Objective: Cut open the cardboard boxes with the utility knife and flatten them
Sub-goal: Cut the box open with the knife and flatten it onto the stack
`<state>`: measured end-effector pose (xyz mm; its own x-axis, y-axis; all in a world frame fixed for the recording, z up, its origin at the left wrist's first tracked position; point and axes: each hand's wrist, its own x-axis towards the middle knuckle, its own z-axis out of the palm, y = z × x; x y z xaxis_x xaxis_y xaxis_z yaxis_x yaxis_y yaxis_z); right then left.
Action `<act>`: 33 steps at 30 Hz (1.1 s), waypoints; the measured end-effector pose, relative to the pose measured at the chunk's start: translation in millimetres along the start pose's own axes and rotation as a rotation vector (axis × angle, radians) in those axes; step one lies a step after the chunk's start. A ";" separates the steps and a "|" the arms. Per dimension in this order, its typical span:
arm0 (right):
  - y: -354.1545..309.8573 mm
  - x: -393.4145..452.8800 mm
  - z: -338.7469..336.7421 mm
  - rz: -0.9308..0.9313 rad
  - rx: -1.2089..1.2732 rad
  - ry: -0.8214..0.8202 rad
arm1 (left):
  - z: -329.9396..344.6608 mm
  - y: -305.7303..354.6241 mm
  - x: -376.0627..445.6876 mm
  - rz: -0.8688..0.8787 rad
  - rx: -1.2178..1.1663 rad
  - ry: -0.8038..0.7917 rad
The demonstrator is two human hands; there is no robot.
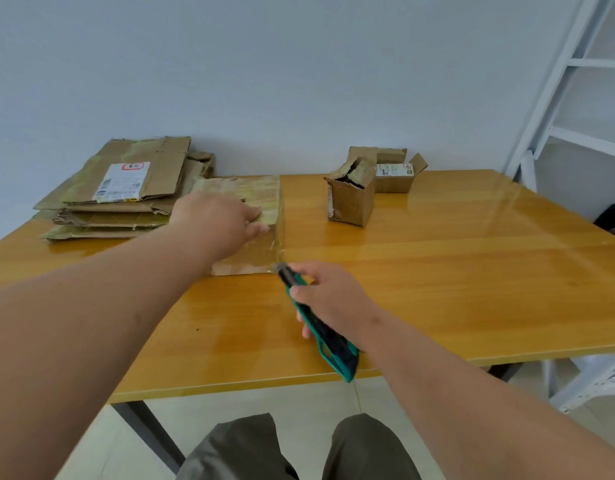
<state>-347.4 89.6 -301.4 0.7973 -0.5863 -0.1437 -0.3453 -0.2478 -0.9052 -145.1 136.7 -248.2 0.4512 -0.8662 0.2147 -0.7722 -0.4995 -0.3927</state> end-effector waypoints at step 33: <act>3.2 34.6 15.8 -0.388 -0.678 0.490 | -11.1 -22.0 3.8 0.113 -0.074 -0.074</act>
<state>-313.2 80.7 -315.6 0.6727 -0.5905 0.4459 -0.4373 -0.8034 -0.4042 -131.4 144.3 -228.8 0.3892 -0.9151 0.1050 -0.8496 -0.4007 -0.3430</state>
